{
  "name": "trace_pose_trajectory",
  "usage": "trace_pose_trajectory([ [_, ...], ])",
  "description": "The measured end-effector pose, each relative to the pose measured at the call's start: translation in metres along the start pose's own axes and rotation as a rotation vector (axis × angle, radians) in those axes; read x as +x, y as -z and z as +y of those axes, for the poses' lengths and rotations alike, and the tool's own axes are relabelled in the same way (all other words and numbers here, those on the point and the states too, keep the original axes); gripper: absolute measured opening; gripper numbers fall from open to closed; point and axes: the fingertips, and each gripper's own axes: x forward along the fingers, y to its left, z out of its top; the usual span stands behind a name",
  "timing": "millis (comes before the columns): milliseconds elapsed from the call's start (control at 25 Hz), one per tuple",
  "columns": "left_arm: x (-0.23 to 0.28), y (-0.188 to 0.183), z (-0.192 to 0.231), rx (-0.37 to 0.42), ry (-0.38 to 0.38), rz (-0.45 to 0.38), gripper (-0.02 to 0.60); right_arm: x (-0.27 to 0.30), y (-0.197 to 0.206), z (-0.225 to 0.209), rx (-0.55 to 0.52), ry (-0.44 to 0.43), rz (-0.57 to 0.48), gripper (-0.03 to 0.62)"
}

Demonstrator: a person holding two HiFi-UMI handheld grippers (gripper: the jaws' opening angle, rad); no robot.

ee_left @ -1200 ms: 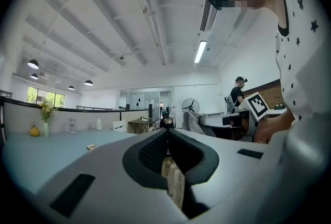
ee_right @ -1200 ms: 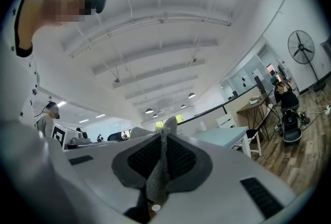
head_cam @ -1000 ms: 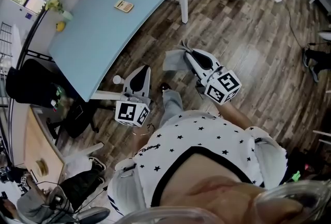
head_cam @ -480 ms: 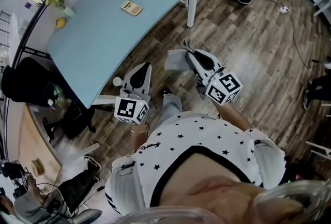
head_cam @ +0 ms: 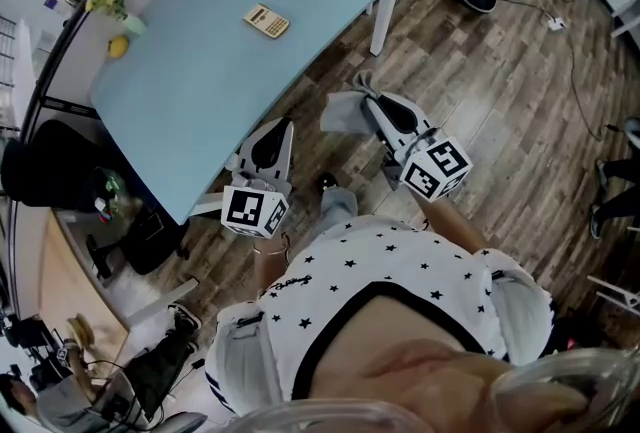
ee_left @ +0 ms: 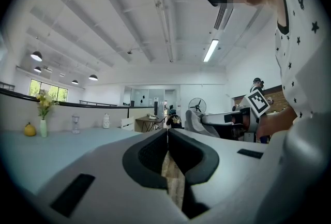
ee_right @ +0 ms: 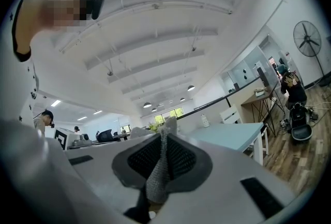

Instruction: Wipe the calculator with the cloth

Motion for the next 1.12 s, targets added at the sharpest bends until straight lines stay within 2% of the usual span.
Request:
trace_pose_trajectory([
  [240,0.010,0.007,0.032,-0.035,-0.002,0.001,0.031,0.026,0.003,-0.006,0.000,0.027,0.020,0.032],
  [800,0.027,0.004,0.094,-0.051,0.023,-0.029,0.031,0.088,0.001,-0.009,-0.020,0.050,0.020,0.032],
  [1120,0.018,0.003,0.138,-0.049,-0.012,-0.054,0.031,0.132,0.002,0.005,-0.043,0.021,0.023,0.032],
])
